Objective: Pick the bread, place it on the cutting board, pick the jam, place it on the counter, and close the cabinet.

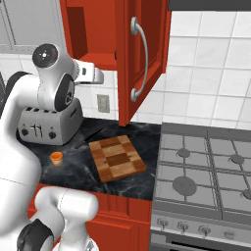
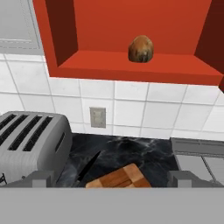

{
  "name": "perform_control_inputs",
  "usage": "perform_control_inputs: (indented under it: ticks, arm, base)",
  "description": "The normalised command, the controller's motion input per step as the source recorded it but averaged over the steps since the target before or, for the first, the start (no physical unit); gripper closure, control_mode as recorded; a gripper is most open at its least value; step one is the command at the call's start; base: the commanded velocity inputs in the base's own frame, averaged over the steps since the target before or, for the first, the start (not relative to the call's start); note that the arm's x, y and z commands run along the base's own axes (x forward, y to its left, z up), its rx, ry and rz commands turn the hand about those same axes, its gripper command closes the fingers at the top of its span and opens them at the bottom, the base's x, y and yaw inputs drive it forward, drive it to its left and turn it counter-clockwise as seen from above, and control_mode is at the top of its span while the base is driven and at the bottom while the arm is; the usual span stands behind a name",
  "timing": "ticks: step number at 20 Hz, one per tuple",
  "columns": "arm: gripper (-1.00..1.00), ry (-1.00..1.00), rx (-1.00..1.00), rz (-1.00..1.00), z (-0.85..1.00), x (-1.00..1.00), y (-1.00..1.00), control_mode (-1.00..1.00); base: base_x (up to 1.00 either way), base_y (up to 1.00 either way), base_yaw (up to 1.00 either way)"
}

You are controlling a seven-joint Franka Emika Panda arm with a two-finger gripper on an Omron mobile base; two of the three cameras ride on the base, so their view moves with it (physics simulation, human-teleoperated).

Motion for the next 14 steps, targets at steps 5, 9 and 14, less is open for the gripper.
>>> perform_control_inputs:
  ticks: [5, 9, 14]
  arm:
    - [-1.00, 0.00, 0.00, -0.05, 0.11, 0.00, -0.07, -1.00]
    - [-1.00, 0.00, 0.00, -0.03, 0.14, 0.00, -0.09, -1.00]
    - [-1.00, 0.00, 0.00, 0.00, 0.14, 0.00, -0.12, -1.00]
  base:
    - [0.00, 0.00, 0.00]
    - [0.00, 0.00, 0.00]
    - [0.00, 0.00, 0.00]
